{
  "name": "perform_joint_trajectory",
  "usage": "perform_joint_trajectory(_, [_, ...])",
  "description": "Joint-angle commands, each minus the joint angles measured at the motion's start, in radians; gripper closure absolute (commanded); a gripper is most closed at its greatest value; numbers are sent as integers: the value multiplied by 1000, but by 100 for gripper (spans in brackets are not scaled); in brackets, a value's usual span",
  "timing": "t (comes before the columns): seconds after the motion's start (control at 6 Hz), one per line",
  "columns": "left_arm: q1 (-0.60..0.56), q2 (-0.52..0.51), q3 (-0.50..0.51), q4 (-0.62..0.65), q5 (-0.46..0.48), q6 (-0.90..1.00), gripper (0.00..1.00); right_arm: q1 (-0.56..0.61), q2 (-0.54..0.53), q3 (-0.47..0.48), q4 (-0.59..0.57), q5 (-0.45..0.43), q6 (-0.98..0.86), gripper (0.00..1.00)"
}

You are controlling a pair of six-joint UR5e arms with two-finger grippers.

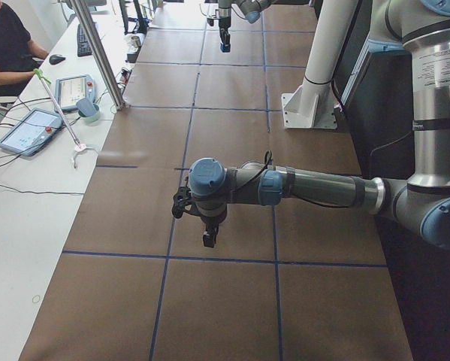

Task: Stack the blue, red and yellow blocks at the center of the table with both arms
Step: 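Carry the blue block with the right gripper to the table center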

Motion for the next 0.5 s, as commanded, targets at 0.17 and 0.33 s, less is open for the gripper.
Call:
perform_joint_trajectory(0.17, [0, 3, -4, -70, -2, -28, 0, -221, 430, -67, -301, -204, 391, 100])
perform_joint_trajectory(0.33, [5, 3, -4, -104, -2, -86, 0, -276, 534, -177, -297, -245, 541, 100])
